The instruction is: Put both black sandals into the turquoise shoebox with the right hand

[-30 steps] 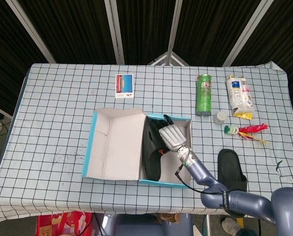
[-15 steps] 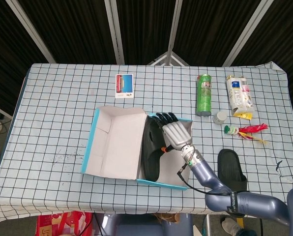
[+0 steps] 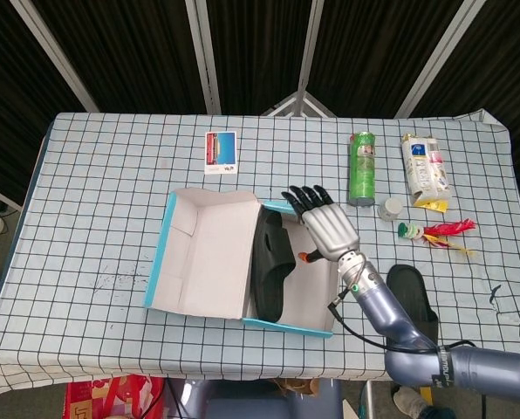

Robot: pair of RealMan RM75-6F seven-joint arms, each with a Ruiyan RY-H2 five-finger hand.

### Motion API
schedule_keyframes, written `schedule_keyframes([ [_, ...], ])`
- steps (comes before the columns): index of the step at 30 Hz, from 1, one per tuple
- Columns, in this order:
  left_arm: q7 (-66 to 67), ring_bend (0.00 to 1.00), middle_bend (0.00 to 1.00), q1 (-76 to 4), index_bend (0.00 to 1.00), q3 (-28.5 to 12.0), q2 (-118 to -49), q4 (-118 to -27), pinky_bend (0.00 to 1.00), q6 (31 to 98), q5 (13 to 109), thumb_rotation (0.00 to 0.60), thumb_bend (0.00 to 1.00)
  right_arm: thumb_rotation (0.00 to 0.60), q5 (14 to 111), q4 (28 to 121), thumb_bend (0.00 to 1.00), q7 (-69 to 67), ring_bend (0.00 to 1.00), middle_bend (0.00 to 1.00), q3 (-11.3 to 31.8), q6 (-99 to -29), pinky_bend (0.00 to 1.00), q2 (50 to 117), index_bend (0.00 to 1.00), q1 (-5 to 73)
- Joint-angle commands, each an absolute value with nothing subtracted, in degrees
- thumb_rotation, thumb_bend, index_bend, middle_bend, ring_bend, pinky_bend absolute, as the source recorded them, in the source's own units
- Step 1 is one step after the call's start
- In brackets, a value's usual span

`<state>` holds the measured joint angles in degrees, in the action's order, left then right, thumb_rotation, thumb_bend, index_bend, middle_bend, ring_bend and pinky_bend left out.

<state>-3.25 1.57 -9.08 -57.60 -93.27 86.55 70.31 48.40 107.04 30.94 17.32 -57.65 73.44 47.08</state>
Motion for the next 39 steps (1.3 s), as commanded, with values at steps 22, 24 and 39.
schedule_keyframes([
  [22,-3.6,0.0,0.03,1.8,0.1,-9.2,-57.3,-93.8,0.09,86.6,70.0,0.6,0.37,0.6,66.1,117.5,0.08,6.2,0.0,0.08,2.2,-61.9,0.0,42.8,0.0,15.0],
  [24,-3.7,0.0,0.03,1.8,0.1,-9.2,-57.3,-93.8,0.09,86.7,70.0,0.6,0.37,0.6,67.9,116.3,0.08,5.8,0.0,0.07,1.0,-63.5,0.0,44.5,0.0,13.3],
  [39,-5.1,0.0,0.03,1.9,0.1,-9.4,-57.0,-93.3,0.09,86.4,69.9,0.6,0.37,0.6,67.5,109.4,0.08,10.5,0.0,0.06,-3.9,-67.3,0.0,56.0,0.0,7.7],
])
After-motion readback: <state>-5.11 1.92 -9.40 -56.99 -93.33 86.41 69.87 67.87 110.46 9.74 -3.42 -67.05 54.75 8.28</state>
